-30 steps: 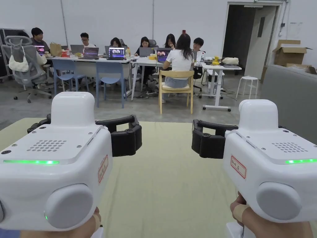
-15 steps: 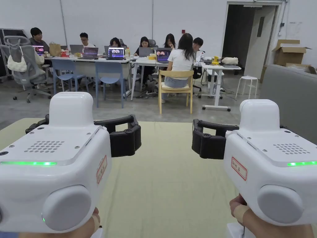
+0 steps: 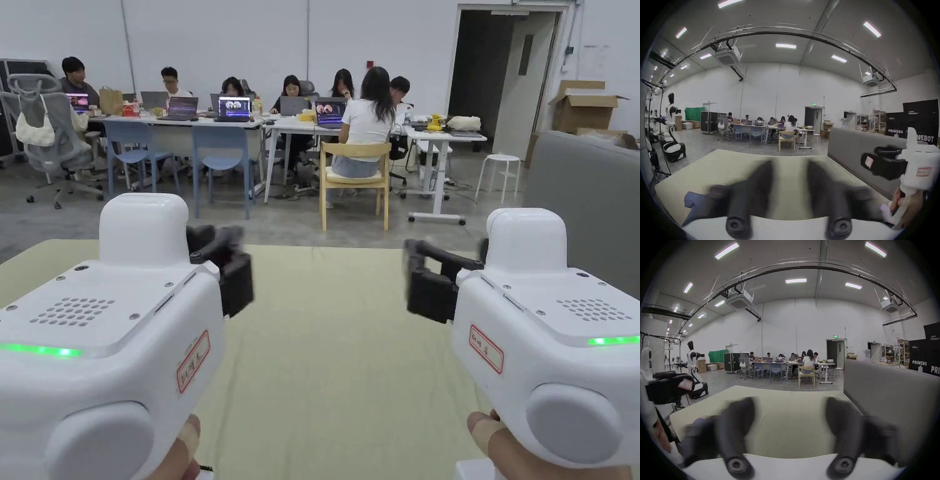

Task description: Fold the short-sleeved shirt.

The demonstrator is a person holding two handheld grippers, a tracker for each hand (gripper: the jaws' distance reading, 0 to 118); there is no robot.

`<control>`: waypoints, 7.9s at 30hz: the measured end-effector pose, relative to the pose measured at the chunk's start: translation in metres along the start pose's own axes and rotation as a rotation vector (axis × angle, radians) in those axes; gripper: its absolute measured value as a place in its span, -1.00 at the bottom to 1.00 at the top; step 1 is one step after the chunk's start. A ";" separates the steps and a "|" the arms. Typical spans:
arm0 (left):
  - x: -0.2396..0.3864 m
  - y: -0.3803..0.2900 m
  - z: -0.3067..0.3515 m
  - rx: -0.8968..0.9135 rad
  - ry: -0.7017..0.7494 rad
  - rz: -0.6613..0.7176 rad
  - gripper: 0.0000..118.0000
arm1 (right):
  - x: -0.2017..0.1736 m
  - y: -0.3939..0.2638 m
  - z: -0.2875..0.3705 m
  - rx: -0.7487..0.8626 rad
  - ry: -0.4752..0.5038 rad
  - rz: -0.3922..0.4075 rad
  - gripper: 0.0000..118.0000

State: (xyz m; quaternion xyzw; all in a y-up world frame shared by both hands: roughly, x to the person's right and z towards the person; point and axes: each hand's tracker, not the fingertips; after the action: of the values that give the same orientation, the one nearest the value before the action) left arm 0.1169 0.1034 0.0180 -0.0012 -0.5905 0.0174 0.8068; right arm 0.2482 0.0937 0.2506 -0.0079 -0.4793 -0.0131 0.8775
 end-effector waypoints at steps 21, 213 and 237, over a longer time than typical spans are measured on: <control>-0.135 -0.007 0.089 -0.108 0.572 -0.028 -0.95 | -0.154 -0.013 -0.062 -0.083 0.432 0.058 -0.95; -0.179 -0.149 -0.312 -0.676 0.196 0.164 -1.00 | 0.174 -0.117 -0.298 -0.770 -0.174 0.004 -0.91; -0.208 -0.344 -0.070 -1.025 0.179 0.289 -1.00 | 0.164 -0.350 -0.020 -1.130 -0.105 -0.246 -0.91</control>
State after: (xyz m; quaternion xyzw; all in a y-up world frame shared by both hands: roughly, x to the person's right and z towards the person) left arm 0.1302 -0.2453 -0.1932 -0.4777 -0.4462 -0.1624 0.7391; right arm 0.3431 -0.2593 0.3781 -0.4197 -0.4384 -0.3684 0.7042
